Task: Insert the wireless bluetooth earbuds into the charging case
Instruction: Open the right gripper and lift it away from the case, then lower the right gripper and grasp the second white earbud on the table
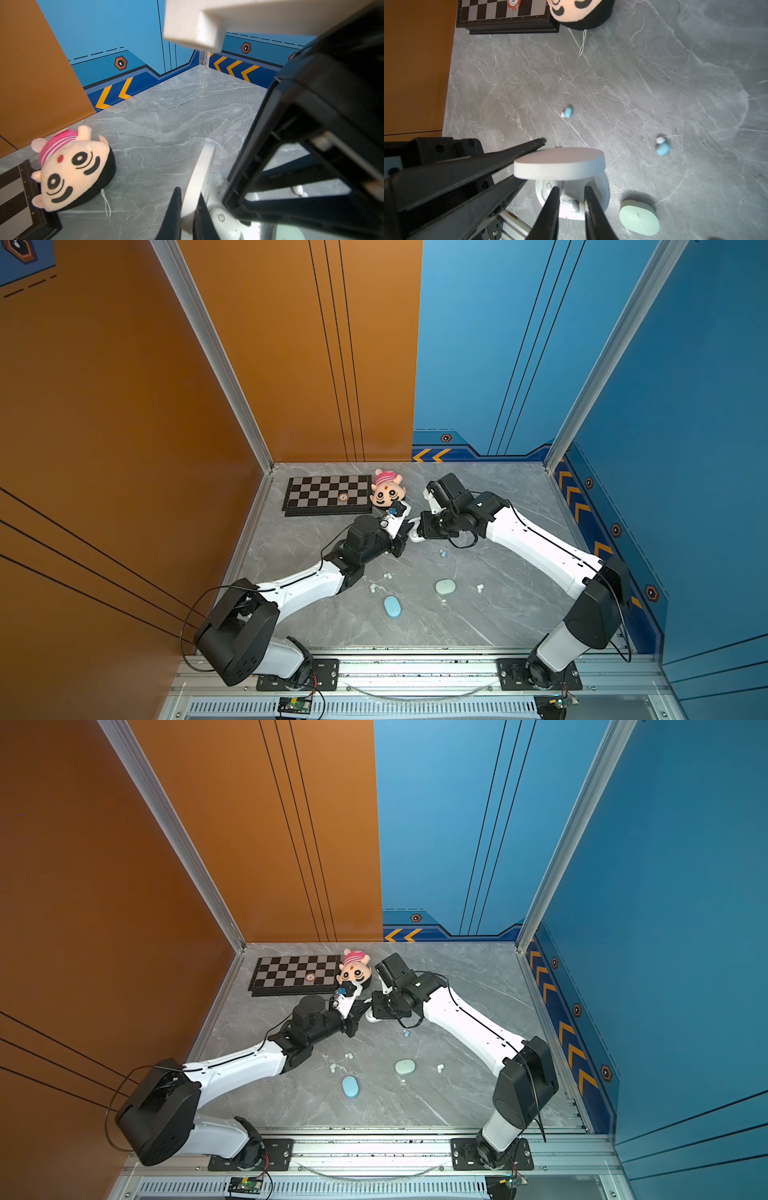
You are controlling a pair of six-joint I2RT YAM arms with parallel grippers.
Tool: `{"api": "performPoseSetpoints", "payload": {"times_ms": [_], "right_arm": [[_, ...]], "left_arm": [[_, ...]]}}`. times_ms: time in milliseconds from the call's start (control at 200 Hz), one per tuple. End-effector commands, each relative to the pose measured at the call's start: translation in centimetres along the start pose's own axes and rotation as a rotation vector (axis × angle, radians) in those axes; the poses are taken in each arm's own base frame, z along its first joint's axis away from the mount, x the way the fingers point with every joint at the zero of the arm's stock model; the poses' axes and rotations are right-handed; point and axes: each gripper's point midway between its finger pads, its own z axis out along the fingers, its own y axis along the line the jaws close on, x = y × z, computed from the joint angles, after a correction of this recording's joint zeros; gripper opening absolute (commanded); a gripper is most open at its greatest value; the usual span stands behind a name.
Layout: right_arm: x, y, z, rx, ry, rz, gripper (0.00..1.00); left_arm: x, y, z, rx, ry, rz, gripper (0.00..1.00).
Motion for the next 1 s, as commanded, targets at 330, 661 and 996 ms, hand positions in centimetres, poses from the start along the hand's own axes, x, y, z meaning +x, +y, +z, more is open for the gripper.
{"api": "performPoseSetpoints", "payload": {"times_ms": [330, 661, 996], "right_arm": [[-0.3, -4.3, -7.6, 0.014, -0.109, 0.155, 0.32], [10.7, -15.4, -4.8, 0.261, 0.172, 0.373, 0.4], [15.0, -20.3, -1.9, 0.483, 0.231, 0.784, 0.46]], "left_arm": [[-2.3, -0.6, -0.9, 0.019, -0.067, 0.044, 0.0], [-2.1, -2.5, -0.8, 0.087, -0.065, 0.081, 0.0], [-1.0, -4.1, -0.5, 0.117, -0.042, 0.099, 0.0]]}}
